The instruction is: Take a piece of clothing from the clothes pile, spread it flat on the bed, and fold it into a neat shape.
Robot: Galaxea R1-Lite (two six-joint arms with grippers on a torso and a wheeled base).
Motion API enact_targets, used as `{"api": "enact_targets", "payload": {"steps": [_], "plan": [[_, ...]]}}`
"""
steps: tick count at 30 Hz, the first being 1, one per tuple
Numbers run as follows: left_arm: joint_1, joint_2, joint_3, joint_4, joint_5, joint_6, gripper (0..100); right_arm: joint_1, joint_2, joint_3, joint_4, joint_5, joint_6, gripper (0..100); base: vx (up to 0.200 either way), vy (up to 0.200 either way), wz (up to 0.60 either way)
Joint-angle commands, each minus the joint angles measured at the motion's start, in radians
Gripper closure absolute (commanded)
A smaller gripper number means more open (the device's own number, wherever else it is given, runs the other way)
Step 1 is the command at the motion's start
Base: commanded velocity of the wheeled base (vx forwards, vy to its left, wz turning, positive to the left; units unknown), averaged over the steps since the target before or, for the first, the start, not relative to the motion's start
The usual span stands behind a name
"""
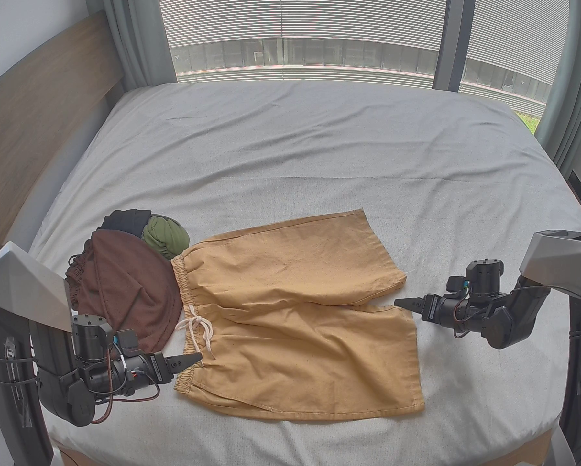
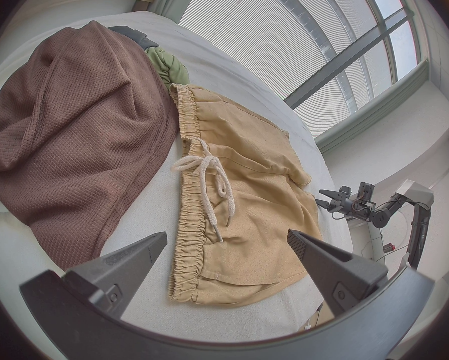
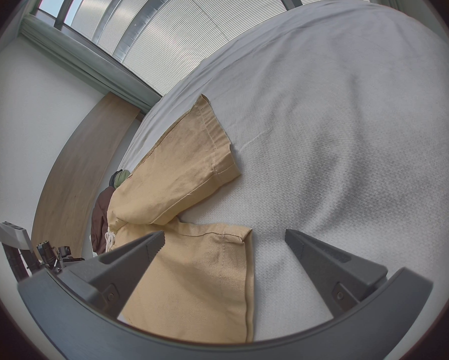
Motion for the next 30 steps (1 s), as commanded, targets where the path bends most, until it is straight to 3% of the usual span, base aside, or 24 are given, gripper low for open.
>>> {"api": "enact_targets", "payload": {"steps": [1, 9, 10, 23, 30], "plan": [[-0.007, 0.006, 0.001, 0.0, 0.0, -0.001, 0, 0.009, 0.053, -0.012, -0.013, 0.005, 0.001, 0, 0.0, 0.0, 0.0], [-0.007, 0.017, 0.0, 0.0, -0.001, 0.001, 0, 0.02, 0.098, -0.014, -0.11, 0.013, 0.003, 0, 0.0, 0.0, 0.0], [-0.009, 0.019, 0.0, 0.0, 0.0, -0.001, 0, 0.02, 0.098, -0.014, -0.111, 0.015, 0.003, 100, 0.0, 0.0, 0.0], [-0.012, 0.042, -0.002, -0.002, -0.001, 0.001, 0, 0.009, 0.102, -0.028, -0.197, 0.027, 0.007, 100, 0.0, 0.0, 0.0], [-0.012, 0.046, -0.003, -0.002, -0.001, 0.001, 0, 0.001, 0.104, -0.054, -0.232, 0.021, 0.061, 100, 0.0, 0.0, 0.0]]}}
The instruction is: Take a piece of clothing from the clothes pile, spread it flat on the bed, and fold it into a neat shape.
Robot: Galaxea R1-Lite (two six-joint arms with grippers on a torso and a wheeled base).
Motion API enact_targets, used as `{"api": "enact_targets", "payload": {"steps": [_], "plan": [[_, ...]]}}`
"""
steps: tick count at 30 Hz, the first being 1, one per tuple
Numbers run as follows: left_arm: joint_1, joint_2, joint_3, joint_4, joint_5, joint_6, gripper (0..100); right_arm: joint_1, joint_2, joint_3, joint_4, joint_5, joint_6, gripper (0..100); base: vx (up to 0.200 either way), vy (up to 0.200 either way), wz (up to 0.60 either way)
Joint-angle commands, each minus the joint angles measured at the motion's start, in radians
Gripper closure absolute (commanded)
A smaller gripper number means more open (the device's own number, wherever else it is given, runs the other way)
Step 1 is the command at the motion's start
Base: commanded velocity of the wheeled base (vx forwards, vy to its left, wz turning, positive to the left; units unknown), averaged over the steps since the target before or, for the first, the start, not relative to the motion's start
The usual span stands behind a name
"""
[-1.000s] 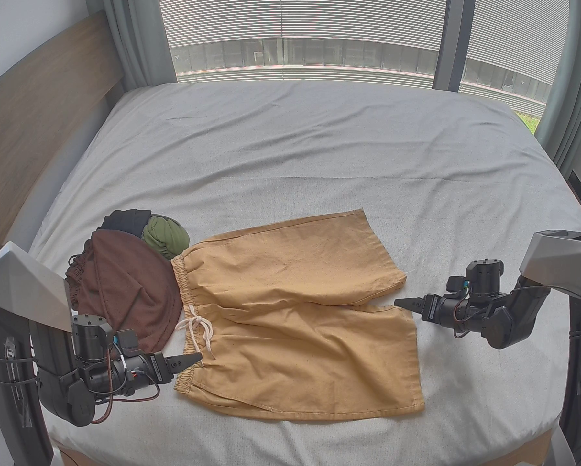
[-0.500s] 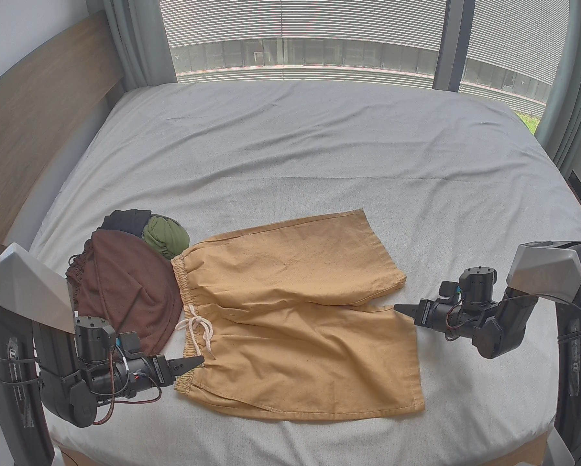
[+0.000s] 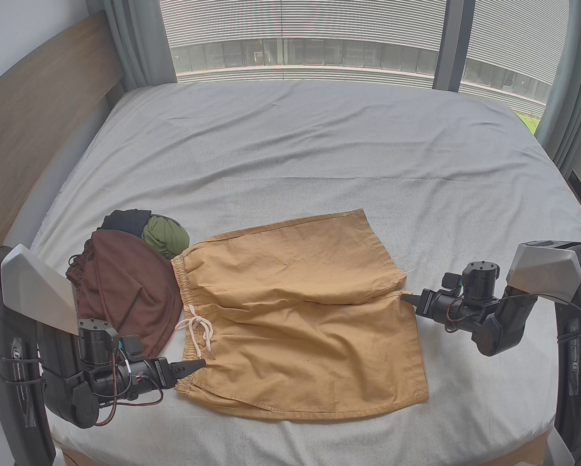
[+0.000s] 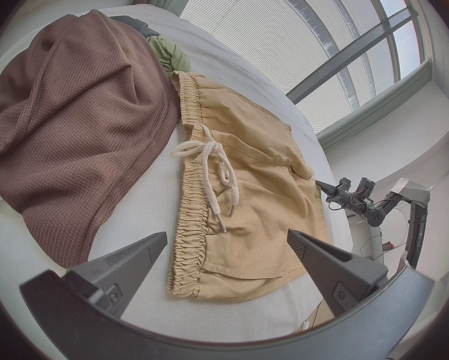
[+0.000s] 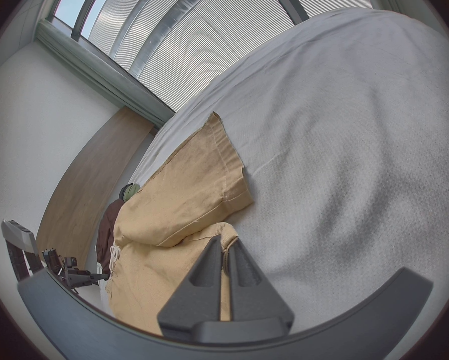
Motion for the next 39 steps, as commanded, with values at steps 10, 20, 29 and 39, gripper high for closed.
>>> {"api": "enact_targets", "payload": {"steps": [10, 20, 29, 39], "plan": [[0.0, 0.015, 0.002, 0.001, 0.003, 0.002, 0, -0.013, 0.004, -0.025, -0.009, -0.002, 0.012, 100, 0.0, 0.0, 0.0], [0.0, 0.015, 0.003, 0.001, 0.003, 0.002, 0, -0.01, 0.006, -0.024, -0.035, -0.002, 0.009, 100, 0.0, 0.0, 0.0], [0.0, 0.012, 0.009, 0.001, 0.003, 0.007, 0, -0.012, -0.008, -0.002, -0.089, -0.004, 0.011, 100, 0.0, 0.0, 0.0], [0.0, 0.012, 0.011, -0.001, 0.003, 0.009, 0, -0.015, -0.009, 0.024, -0.078, -0.004, 0.008, 100, 0.0, 0.0, 0.0]]}}
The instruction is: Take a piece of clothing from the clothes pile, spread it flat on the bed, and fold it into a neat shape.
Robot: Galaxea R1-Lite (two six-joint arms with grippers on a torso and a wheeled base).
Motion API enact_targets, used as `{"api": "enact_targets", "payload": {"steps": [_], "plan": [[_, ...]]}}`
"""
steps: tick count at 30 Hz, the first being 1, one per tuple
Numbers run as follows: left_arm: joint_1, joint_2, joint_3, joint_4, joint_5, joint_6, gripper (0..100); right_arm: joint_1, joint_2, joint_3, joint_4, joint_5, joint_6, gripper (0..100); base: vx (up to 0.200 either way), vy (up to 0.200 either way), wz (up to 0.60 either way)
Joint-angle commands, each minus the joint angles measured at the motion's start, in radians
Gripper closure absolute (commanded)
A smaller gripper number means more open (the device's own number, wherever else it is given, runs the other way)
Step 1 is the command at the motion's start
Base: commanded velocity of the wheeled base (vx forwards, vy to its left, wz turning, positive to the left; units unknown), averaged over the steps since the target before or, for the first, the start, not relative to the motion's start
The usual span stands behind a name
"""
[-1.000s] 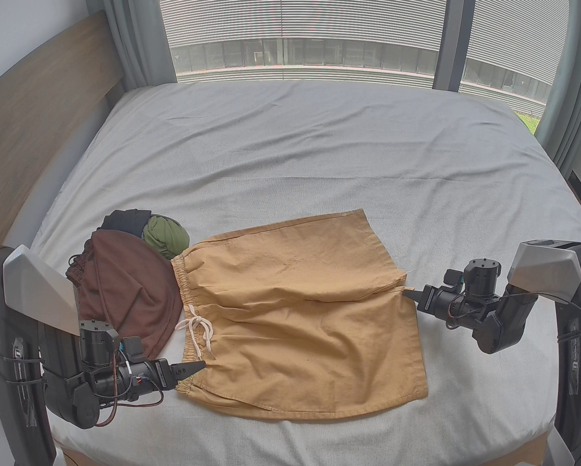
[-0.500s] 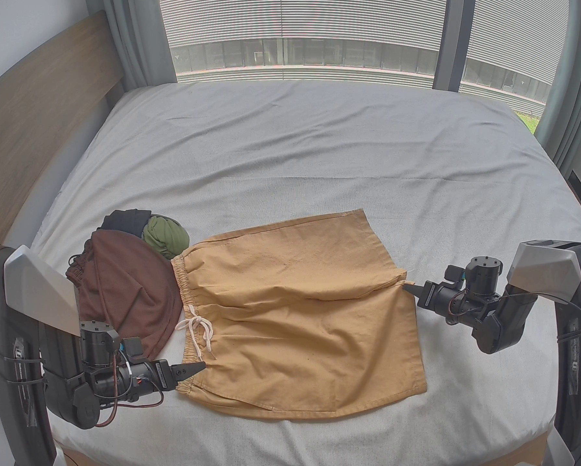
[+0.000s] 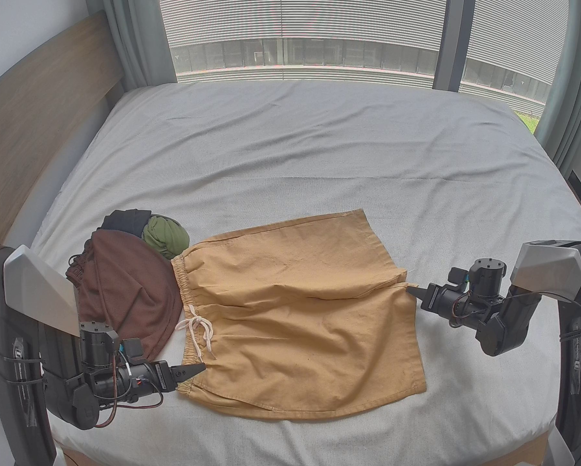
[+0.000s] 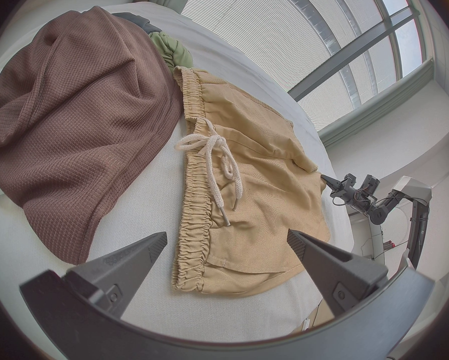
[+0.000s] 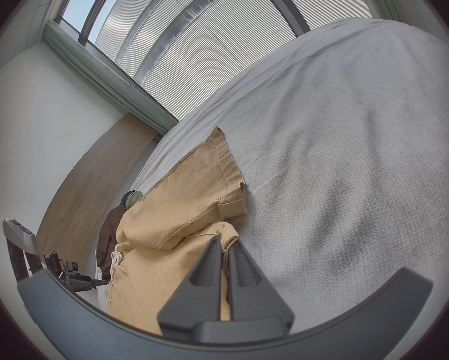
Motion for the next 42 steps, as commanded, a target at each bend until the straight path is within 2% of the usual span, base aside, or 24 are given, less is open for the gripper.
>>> {"api": "enact_targets", "payload": {"steps": [1, 2, 3, 16, 22, 28, 32, 42], "plan": [[0.0, 0.0, 0.0, 0.0, 0.0, -0.001, 0, 0.004, 0.004, 0.0, 0.0, 0.0, 0.0, 100, 0.0, 0.0, 0.0], [0.0, 0.0, -0.001, 0.0, 0.0, -0.001, 0, 0.005, 0.007, -0.004, -0.008, 0.0, 0.001, 100, 0.0, 0.0, 0.0], [0.0, -0.002, -0.001, 0.0, 0.0, -0.001, 0, 0.005, 0.009, -0.004, -0.015, 0.0, 0.001, 0, 0.0, 0.0, 0.0], [0.0, -0.002, 0.002, -0.002, 0.0, -0.002, 0, -0.006, -0.047, 0.031, -0.02, 0.0, -0.002, 0, 0.0, 0.0, 0.0], [0.001, -0.002, 0.009, 0.0, 0.0, -0.022, 0, -0.003, -0.154, 0.19, -0.012, 0.0, -0.014, 0, 0.0, 0.0, 0.0], [-0.002, 0.001, 0.025, 0.0, -0.002, -0.059, 0, -0.022, -0.225, 0.333, -0.023, 0.0, -0.08, 0, 0.0, 0.0, 0.0], [-0.011, 0.009, 0.025, 0.0, -0.003, -0.083, 0, -0.039, -0.226, 0.345, -0.025, 0.0, -0.115, 0, 0.0, 0.0, 0.0], [-0.02, 0.049, 0.026, 0.0, 0.003, -0.082, 0, -0.041, -0.214, 0.335, -0.026, 0.0, -0.117, 0, 0.0, 0.0, 0.0]]}}
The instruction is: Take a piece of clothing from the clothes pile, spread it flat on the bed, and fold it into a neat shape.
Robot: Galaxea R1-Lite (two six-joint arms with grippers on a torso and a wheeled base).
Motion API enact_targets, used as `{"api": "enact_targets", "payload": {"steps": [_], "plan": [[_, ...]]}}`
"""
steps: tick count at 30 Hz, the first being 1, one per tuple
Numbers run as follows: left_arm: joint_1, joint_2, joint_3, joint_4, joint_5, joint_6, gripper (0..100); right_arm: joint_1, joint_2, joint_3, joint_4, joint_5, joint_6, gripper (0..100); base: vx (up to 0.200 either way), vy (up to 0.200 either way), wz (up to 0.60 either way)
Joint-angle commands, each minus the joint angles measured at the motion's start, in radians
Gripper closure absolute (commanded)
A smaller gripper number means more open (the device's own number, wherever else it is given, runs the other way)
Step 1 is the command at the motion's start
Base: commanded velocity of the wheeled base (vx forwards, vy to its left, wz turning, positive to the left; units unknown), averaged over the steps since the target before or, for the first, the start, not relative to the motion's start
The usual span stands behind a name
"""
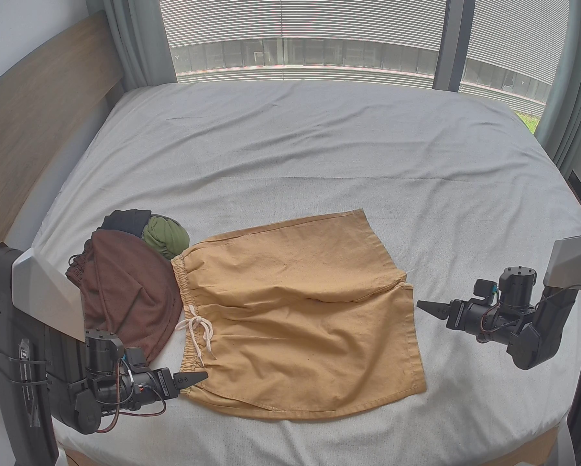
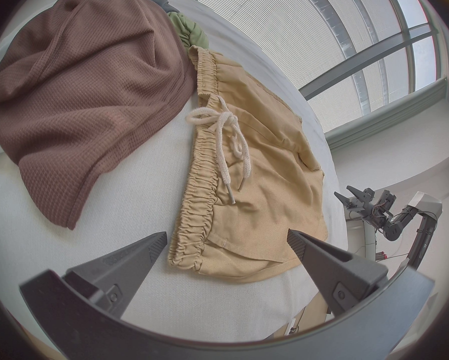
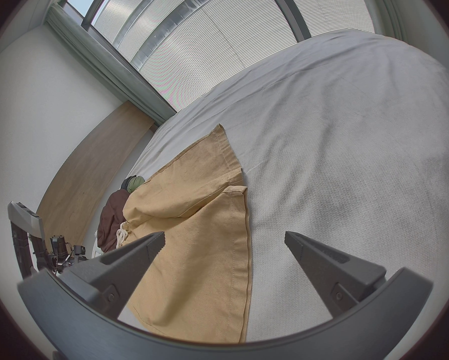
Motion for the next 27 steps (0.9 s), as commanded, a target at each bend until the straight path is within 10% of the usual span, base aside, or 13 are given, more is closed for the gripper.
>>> {"api": "enact_targets", "payload": {"steps": [1, 14, 15, 27], "plan": [[-0.006, 0.02, 0.0, 0.0, 0.001, 0.001, 0, 0.001, -0.003, -0.002, -0.002, 0.001, 0.0, 0, 0.0, 0.0, 0.0], [-0.006, 0.02, -0.002, 0.0, 0.001, 0.001, 0, -0.001, 0.008, 0.007, -0.031, 0.001, 0.0, 0, 0.0, 0.0, 0.0], [-0.006, 0.02, -0.002, 0.0, 0.001, 0.002, 100, -0.001, 0.008, 0.009, -0.03, 0.001, -0.001, 0, 0.0, 0.0, 0.0], [-0.006, 0.021, -0.002, 0.0, 0.001, 0.004, 100, 0.024, -0.003, 0.113, 0.028, 0.002, -0.011, 0, 0.0, 0.0, 0.0]]}}
